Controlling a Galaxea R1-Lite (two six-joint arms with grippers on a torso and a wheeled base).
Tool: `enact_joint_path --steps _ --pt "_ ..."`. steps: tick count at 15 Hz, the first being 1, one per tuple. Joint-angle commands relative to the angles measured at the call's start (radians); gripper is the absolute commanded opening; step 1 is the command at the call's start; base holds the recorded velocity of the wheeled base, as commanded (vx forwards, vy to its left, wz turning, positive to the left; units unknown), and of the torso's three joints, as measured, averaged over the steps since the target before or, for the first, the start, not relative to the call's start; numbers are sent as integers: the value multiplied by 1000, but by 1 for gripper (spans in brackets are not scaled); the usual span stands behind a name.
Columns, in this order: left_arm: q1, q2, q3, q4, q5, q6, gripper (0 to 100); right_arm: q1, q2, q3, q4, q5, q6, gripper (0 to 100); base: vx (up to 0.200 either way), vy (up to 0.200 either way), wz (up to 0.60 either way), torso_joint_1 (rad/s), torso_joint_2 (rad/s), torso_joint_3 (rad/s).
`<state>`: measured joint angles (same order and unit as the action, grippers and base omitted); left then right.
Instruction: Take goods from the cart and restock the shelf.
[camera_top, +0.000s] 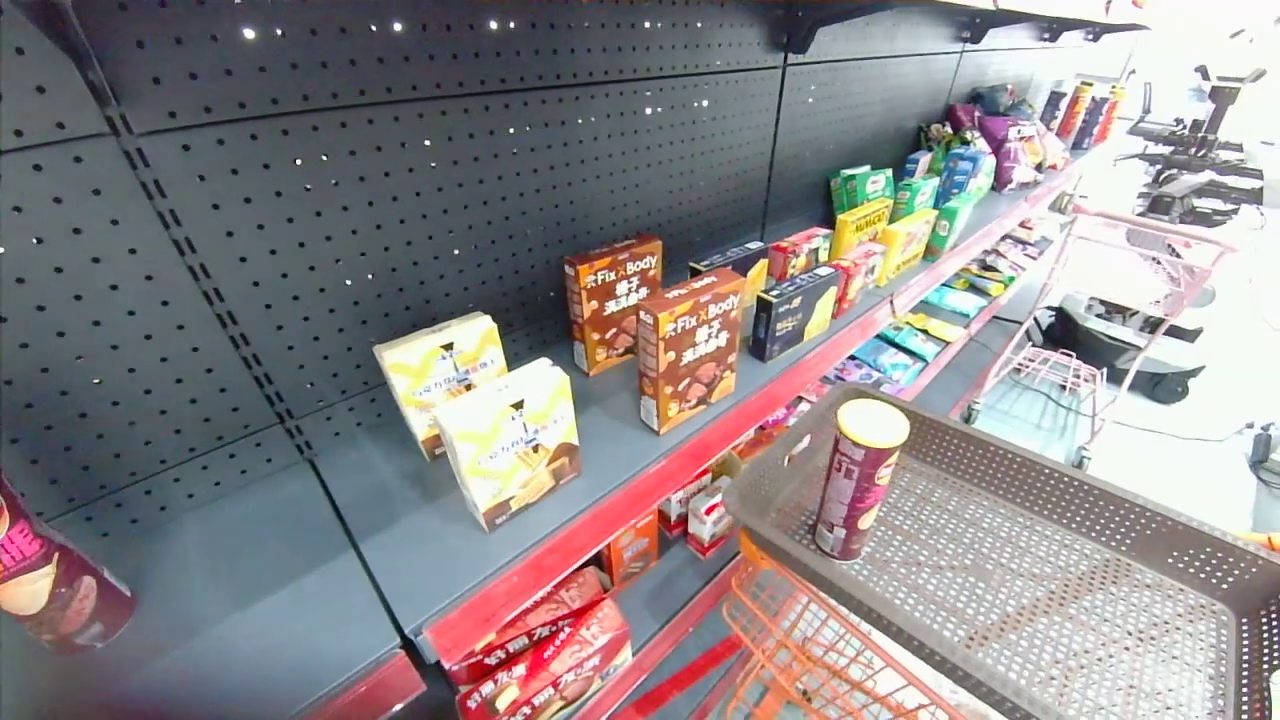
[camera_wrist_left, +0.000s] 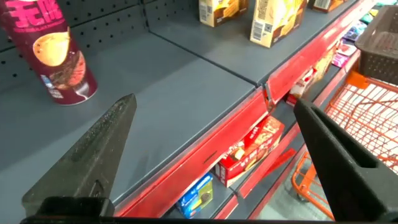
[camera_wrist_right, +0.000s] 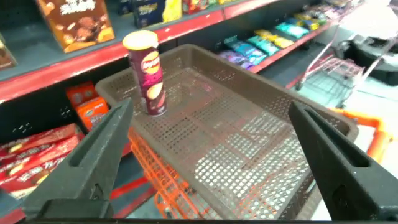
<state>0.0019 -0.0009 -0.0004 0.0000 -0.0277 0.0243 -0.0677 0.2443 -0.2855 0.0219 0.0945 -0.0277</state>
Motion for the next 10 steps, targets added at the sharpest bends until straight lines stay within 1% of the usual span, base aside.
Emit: enact_joint_path --steps 1,6,8,9,10 --pt "0 1 0 0 0 0 100 -1 -14 6 0 -1 0 100 0 0 0 0 0 0" --pt "0 1 -1 0 0 0 100 22 -42 23 29 7 0 100 0 0 0 0 0 0" --pt "0 1 -1 0 0 0 100 -8 -54 16 56 -38 -29 100 0 0 0 0 0 0" --pt "0 1 0 0 0 0 100 -54 -43 -4 93 -48 -46 100 0 0 0 0 0 0" --pt "0 1 0 0 0 0 100 -77 -34 -26 107 -48 -46 100 0 0 0 0 0 0"
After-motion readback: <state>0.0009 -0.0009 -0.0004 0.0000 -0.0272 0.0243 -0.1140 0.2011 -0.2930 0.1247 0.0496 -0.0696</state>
